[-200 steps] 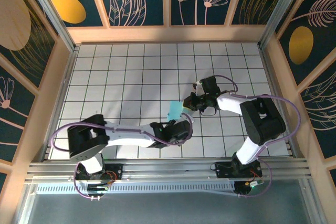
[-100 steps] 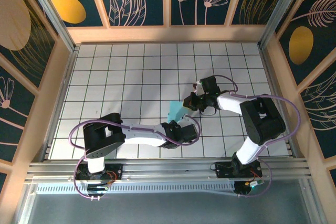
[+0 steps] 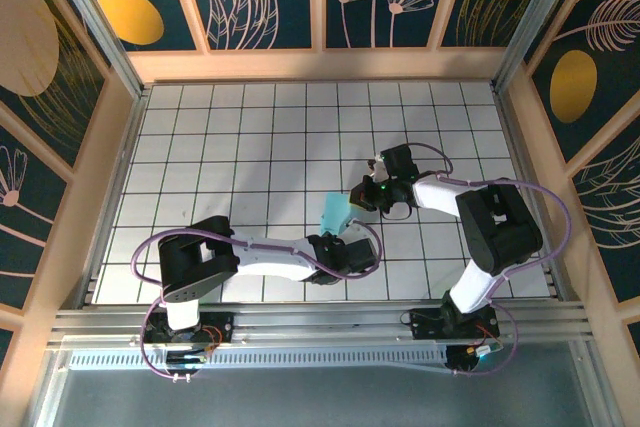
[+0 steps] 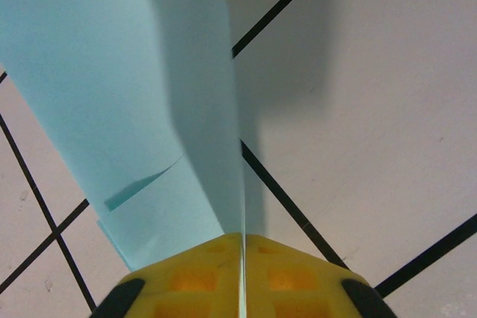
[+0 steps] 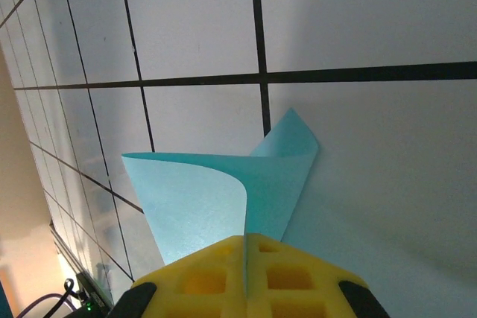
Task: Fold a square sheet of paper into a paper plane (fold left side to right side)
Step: Fold the wing for the fifth time at the center of the table.
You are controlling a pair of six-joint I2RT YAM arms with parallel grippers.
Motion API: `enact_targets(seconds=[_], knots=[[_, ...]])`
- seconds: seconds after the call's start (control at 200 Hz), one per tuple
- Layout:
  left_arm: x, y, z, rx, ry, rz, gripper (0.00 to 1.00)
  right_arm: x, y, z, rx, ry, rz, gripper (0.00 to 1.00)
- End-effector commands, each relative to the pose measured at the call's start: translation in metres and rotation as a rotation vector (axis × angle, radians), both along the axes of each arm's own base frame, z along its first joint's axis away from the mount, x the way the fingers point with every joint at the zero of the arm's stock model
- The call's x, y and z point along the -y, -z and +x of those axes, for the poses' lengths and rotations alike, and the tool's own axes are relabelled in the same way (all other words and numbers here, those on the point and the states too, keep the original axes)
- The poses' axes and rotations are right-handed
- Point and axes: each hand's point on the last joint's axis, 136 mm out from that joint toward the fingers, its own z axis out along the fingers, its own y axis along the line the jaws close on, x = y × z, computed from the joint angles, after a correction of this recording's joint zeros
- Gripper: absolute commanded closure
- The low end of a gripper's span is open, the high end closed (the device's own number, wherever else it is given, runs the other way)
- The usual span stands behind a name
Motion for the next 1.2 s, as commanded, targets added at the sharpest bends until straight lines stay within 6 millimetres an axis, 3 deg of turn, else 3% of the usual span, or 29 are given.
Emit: enact_targets(seconds=[0.0,0.28,0.4,0.43,0.45,0.571,0.781,0.981,1.196], knots=[[-0.009,0.008,0.000,0.013,-0.022,0.027,0.95,0.009,0.000,0.008,0.014,0.020,-0.036,0.99],[-0.009,-0.010,-0.003,0.005,-0.025,-0.056,1.00,0.051,-0.016,0.016,0.110,0.089,-0.134,0.71],[0.003,-0.025,-0.007,-0.062,-0.001,-0.178,1.00,0.077,-0.034,0.021,0.194,0.139,-0.181,0.59],[-0.003,-0.015,-0.009,-0.098,-0.001,-0.178,1.00,0.083,-0.039,0.021,0.214,0.153,-0.186,0.57],[-0.001,-0.024,-0.009,-0.111,-0.001,-0.222,1.00,0.087,-0.041,0.021,0.225,0.163,-0.188,0.55],[-0.001,-0.031,-0.005,-0.227,-0.020,-0.383,1.00,0.105,-0.055,0.018,0.291,0.199,-0.173,0.50],[0.005,-0.029,-0.004,-0.422,-0.038,-0.550,1.00,0.100,-0.064,0.004,0.371,0.175,-0.093,0.47],[0.007,-0.013,0.003,-0.561,-0.127,-0.655,1.00,0.091,-0.057,-0.010,0.362,0.138,-0.025,0.48],[0.016,-0.021,0.016,-0.661,-0.198,-0.858,1.00,0.084,-0.049,-0.025,0.347,0.127,0.043,0.50]])
